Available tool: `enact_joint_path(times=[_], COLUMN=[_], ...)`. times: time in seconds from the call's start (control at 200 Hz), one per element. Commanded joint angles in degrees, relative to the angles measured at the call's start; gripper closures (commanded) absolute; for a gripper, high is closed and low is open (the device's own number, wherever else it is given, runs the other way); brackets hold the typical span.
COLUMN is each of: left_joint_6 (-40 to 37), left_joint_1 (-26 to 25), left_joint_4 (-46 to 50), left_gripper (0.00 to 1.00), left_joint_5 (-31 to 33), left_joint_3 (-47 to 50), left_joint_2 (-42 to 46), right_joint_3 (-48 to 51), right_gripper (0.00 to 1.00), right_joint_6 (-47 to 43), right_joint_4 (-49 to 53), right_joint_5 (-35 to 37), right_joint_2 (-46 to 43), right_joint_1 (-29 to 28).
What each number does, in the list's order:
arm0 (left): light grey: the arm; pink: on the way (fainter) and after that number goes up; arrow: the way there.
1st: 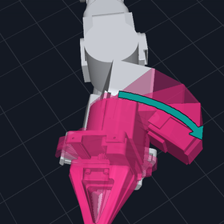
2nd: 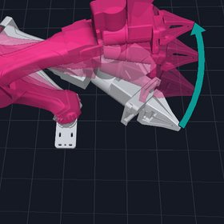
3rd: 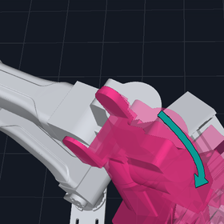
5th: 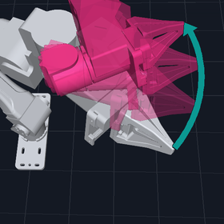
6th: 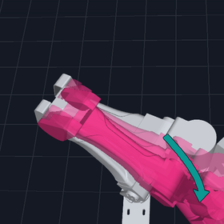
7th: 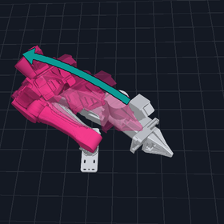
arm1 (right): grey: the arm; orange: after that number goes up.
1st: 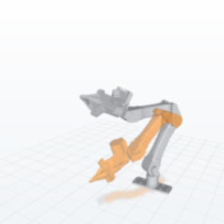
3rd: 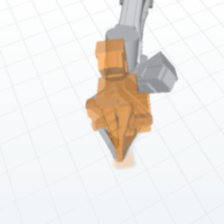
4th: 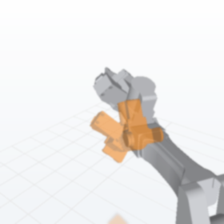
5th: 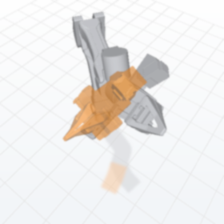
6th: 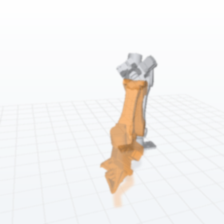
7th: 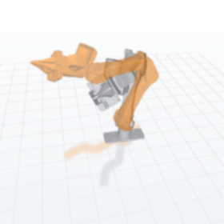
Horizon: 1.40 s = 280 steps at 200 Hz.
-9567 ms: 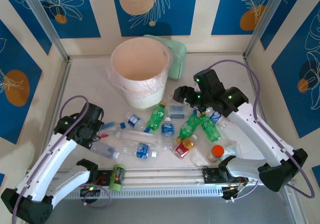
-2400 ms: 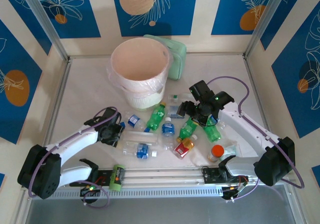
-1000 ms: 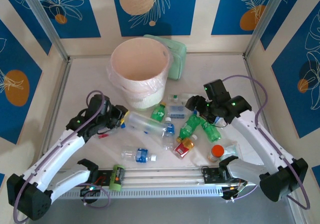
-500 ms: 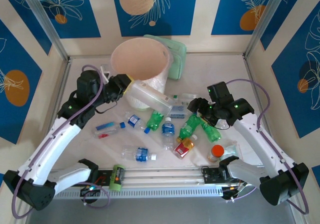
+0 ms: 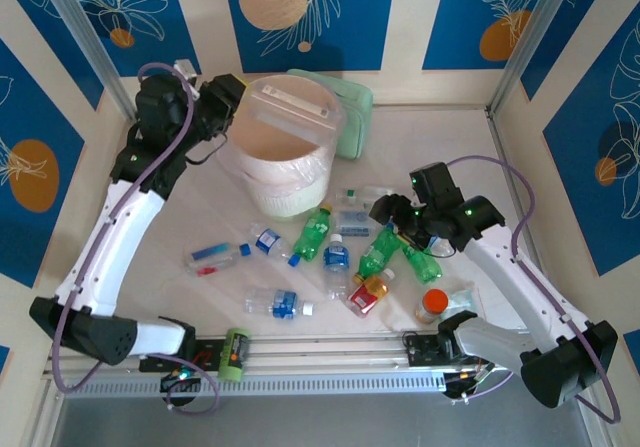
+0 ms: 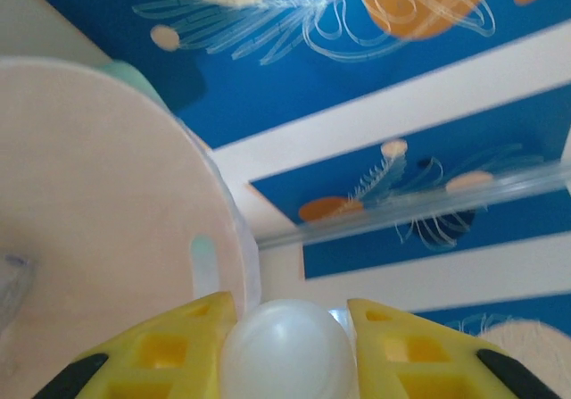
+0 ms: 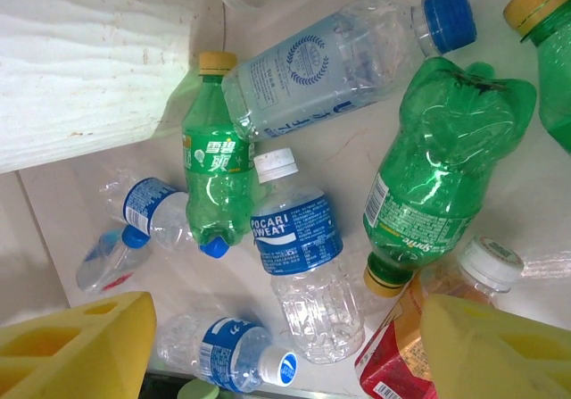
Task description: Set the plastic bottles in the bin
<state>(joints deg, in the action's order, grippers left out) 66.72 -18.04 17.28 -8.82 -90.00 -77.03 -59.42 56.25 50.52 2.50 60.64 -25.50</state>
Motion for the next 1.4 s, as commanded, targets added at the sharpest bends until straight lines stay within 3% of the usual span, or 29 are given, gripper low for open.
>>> enact_joint_path(times=[0.0, 0.41, 0.495, 0.59, 0.89, 1.08, 1.396], left_joint_6=[1.8, 4.0, 3.4, 3.4, 1.5, -1.2, -15.0], left_joint_1=[1.6, 3.4, 3.4, 3.4, 3.3, 3.3, 2.0], left_joint_4=[-1.9, -1.0, 0.1, 0.9, 1.2, 1.8, 7.8], left_gripper=[0.91, 0.91, 0.84, 0.64, 0.40, 0.36, 0.37], left_joint_5=[4.3, 4.9, 5.0, 4.4, 4.9, 5.1, 4.4], left_joint_3=[-2.3, -3.6, -3.7, -3.5, -3.7, -5.5, -8.0], left_joint_2=[-3.2, -12.9, -13.6, -14.1, -13.6, -12.3, -6.0], right_joint_3=[0.9, 1.6, 1.6, 1.3, -0.6, -1.5, -2.9], right_gripper=[0.22, 0.22, 0.22, 0.22, 0.21, 0.21, 0.21], right_joint_6=[1.2, 1.8, 1.7, 1.4, 0.4, 0.0, -0.8], right_joint_4=[-0.2, 0.0, 0.0, 0.2, 1.2, 1.8, 2.6], right_joint_5=[-1.0, 0.4, 0.6, 0.8, 1.5, 1.7, 2.2], right_joint_2=[0.0, -0.1, 0.1, 0.3, 1.1, 1.3, 1.6], right_joint_1=[-1.1, -2.5, -2.5, -2.3, -1.5, -1.3, -0.5])
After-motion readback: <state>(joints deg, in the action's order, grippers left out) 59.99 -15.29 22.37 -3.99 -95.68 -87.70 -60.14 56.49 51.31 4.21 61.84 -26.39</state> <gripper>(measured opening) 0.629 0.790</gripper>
